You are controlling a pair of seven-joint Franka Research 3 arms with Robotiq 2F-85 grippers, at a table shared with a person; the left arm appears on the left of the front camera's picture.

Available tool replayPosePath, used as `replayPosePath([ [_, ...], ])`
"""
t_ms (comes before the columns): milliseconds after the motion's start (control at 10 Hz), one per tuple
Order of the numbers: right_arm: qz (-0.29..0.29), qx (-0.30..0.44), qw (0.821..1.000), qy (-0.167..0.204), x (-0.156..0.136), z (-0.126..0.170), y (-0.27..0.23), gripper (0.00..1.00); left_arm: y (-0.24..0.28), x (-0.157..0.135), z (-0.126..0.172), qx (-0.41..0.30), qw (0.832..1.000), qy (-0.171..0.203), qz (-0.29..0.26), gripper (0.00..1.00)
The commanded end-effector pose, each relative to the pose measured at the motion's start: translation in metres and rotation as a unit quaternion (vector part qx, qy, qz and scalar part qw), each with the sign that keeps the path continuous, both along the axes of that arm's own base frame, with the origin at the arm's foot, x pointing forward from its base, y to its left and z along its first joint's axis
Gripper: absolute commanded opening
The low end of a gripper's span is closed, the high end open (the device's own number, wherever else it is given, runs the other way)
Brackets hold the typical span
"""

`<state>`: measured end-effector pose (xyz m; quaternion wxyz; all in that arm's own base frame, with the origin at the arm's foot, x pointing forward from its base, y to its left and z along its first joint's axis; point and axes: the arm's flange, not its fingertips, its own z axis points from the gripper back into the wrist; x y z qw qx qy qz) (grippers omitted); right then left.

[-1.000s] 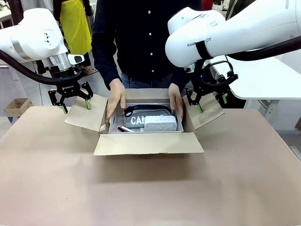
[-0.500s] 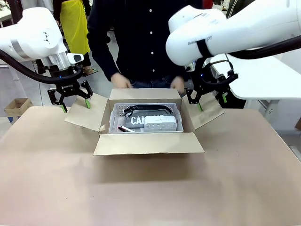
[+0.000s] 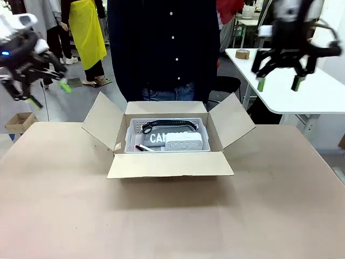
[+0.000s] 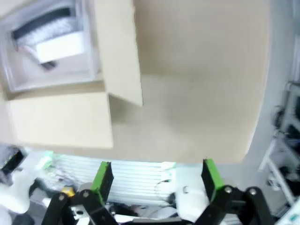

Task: Pack the gift set into the box.
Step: Lift both hands away from the flaps of the Package Box, then press and hold the closed box until the human finishes sealing it.

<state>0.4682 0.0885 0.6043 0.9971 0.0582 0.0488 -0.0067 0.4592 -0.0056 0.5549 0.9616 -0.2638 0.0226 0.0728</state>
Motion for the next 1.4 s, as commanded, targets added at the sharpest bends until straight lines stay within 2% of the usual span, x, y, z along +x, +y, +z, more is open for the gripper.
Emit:
replayPosePath([
  [0,-0.017,0.183,0.983,0.023,-0.017,-0.038,-0.086,1.00,0.066,-0.017,-0.036,-0.150,0.986,-0.013,-0.071,1.00],
  [100,-0.044,0.273,0.961,0.005,-0.031,-0.056,-0.132,1.00,0.105,-0.027,-0.059,-0.251,0.965,-0.031,-0.070,1.00],
  [200,-0.065,0.344,0.937,-0.021,-0.045,-0.081,-0.173,1.00,0.141,-0.040,-0.086,-0.330,0.942,-0.053,-0.036,1.00],
  [300,-0.121,0.416,0.900,-0.039,-0.060,-0.108,-0.207,1.00,0.170,-0.055,-0.111,-0.414,0.905,-0.088,0.037,1.00],
  [400,-0.229,0.484,0.842,-0.065,-0.073,-0.137,-0.236,1.00,0.194,-0.066,-0.132,-0.484,0.859,-0.112,0.123,1.00],
  [500,-0.331,0.514,0.790,-0.043,-0.073,-0.156,-0.242,1.00,0.202,-0.062,-0.142,-0.509,0.835,-0.089,0.187,1.00],
  [600,-0.146,0.378,0.914,-0.016,-0.073,-0.117,-0.235,1.00,0.188,-0.074,-0.120,-0.364,0.925,-0.091,0.056,1.00],
  [1300,-0.146,0.378,0.914,-0.016,-0.073,-0.117,-0.235,1.00,0.188,-0.074,-0.120,-0.364,0.925,-0.091,0.056,1.00],
])
